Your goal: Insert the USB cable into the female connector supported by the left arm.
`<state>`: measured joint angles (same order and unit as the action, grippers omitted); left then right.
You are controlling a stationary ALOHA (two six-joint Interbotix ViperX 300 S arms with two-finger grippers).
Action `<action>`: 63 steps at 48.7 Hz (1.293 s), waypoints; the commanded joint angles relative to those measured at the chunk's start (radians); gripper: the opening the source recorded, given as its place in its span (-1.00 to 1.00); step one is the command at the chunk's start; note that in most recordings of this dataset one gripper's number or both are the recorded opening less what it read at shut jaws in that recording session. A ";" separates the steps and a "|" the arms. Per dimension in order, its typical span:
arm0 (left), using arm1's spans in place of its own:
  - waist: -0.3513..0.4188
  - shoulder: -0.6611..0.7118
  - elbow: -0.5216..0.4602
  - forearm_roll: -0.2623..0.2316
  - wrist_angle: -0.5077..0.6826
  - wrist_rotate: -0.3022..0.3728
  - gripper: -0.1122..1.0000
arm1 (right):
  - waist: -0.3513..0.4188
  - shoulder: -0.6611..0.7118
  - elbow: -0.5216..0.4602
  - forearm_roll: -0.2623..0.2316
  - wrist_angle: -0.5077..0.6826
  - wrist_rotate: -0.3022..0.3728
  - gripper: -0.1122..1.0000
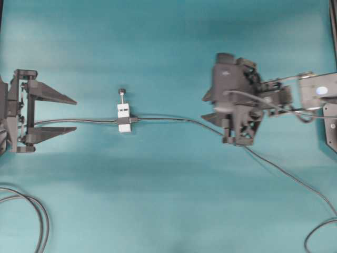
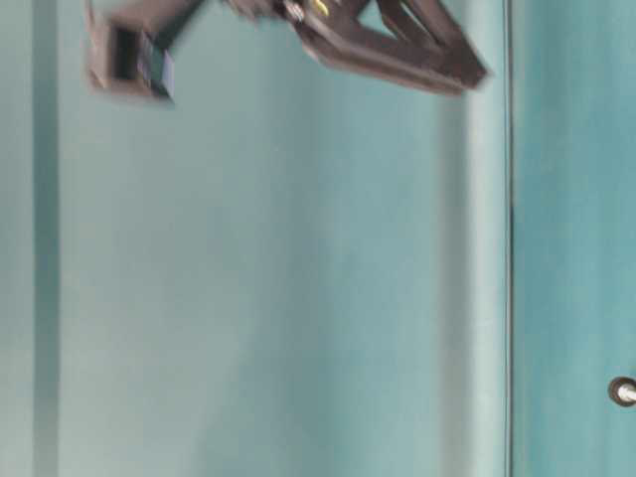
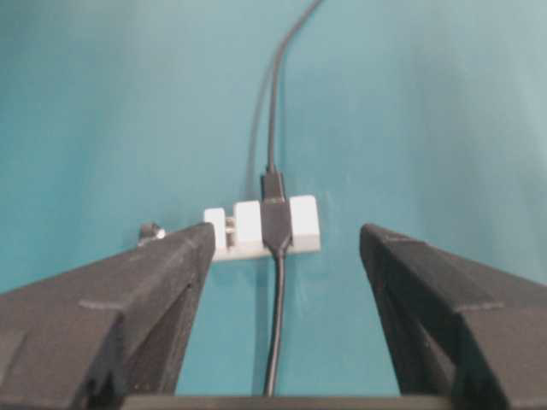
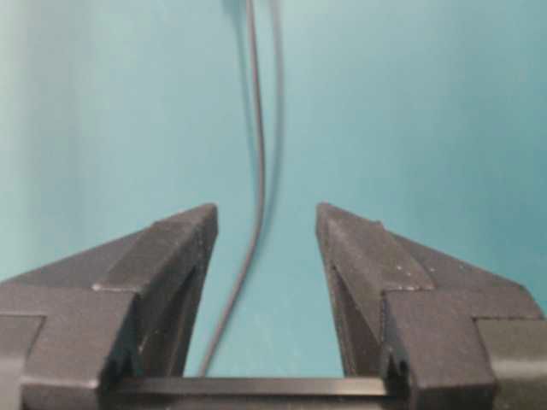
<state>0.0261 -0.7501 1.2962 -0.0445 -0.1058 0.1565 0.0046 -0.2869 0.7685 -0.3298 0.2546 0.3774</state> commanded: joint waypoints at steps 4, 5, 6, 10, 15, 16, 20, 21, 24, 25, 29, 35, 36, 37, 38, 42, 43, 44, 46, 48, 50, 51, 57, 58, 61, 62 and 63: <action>-0.002 -0.040 -0.064 -0.002 0.081 -0.011 0.58 | -0.025 -0.117 0.103 -0.002 -0.198 -0.002 0.13; -0.002 -0.043 -0.067 0.000 0.083 -0.011 0.58 | -0.029 -0.132 0.121 -0.002 -0.229 -0.002 0.13; -0.002 -0.044 -0.069 0.000 0.084 -0.011 0.58 | -0.034 -0.146 0.141 -0.002 -0.261 -0.002 0.14; -0.002 -0.048 -0.075 -0.002 0.089 -0.008 0.58 | -0.055 -0.210 0.225 -0.002 -0.400 -0.002 0.13; -0.002 -0.048 -0.072 0.000 0.089 -0.008 0.58 | -0.091 -0.314 0.333 -0.002 -0.581 -0.005 0.12; -0.002 -0.048 -0.071 -0.002 0.089 -0.011 0.58 | -0.095 -0.334 0.353 -0.002 -0.606 -0.006 0.12; -0.002 -0.048 -0.067 -0.002 0.091 -0.014 0.58 | -0.104 -0.414 0.416 -0.002 -0.637 -0.006 0.12; -0.002 -0.048 -0.067 -0.002 0.091 -0.015 0.58 | -0.103 -0.436 0.430 -0.002 -0.634 -0.006 0.11; -0.002 -0.048 -0.061 0.000 0.084 -0.014 0.58 | -0.103 -0.492 0.466 -0.002 -0.611 -0.003 0.10; -0.002 -0.049 -0.060 0.000 0.083 -0.014 0.58 | -0.103 -0.514 0.476 -0.002 -0.600 -0.002 0.10; -0.002 -0.054 -0.052 -0.002 0.071 -0.018 0.58 | -0.103 -0.594 0.508 -0.002 -0.546 0.002 0.09; -0.011 -0.087 -0.052 -0.002 0.008 -0.018 0.58 | -0.104 -0.724 0.558 -0.002 -0.462 -0.005 0.10; -0.014 -0.097 -0.052 -0.002 -0.008 -0.020 0.58 | -0.103 -0.742 0.568 -0.002 -0.449 -0.002 0.10; -0.018 -0.106 -0.049 0.000 -0.023 -0.018 0.58 | -0.103 -0.762 0.578 -0.002 -0.442 0.002 0.10; -0.021 -0.115 -0.048 -0.002 -0.040 -0.018 0.58 | -0.104 -0.781 0.591 -0.002 -0.434 0.003 0.10; -0.037 -0.153 -0.031 -0.002 -0.110 -0.018 0.58 | -0.103 -0.847 0.626 -0.002 -0.413 0.003 0.10; -0.040 -0.164 -0.025 0.000 -0.129 -0.020 0.58 | -0.103 -0.861 0.634 -0.002 -0.411 0.003 0.10; -0.043 -0.173 -0.018 0.000 -0.146 -0.020 0.58 | -0.103 -0.873 0.640 -0.002 -0.411 0.005 0.10; -0.051 -0.193 -0.005 -0.002 -0.176 -0.020 0.58 | -0.103 -0.891 0.649 -0.002 -0.411 0.003 0.10; -0.060 -0.212 0.011 0.000 -0.206 -0.021 0.58 | -0.103 -0.900 0.655 -0.002 -0.411 0.003 0.10; -0.072 -0.229 0.032 0.000 -0.238 -0.021 0.58 | -0.104 -0.900 0.660 -0.002 -0.411 0.002 0.10; -0.074 -0.235 0.043 0.000 -0.250 -0.021 0.58 | -0.104 -0.900 0.661 -0.002 -0.411 0.002 0.10; -0.077 -0.253 0.083 0.000 -0.287 -0.020 0.58 | -0.103 -0.900 0.678 -0.002 -0.411 -0.008 0.10; -0.077 -0.255 0.087 0.000 -0.288 -0.020 0.58 | -0.103 -0.900 0.680 -0.002 -0.411 -0.008 0.10; -0.077 -0.255 0.095 0.003 -0.287 -0.020 0.58 | -0.104 -0.900 0.681 -0.002 -0.411 -0.011 0.10; -0.077 -0.255 0.097 0.003 -0.285 -0.020 0.58 | -0.103 -0.900 0.681 -0.002 -0.411 -0.012 0.10; -0.077 -0.255 0.098 0.003 -0.285 -0.018 0.58 | -0.103 -0.900 0.683 -0.002 -0.411 -0.012 0.10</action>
<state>-0.0476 -1.0094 1.3990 -0.0445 -0.3820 0.1473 -0.0966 -1.1934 1.4619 -0.3298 -0.1534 0.3636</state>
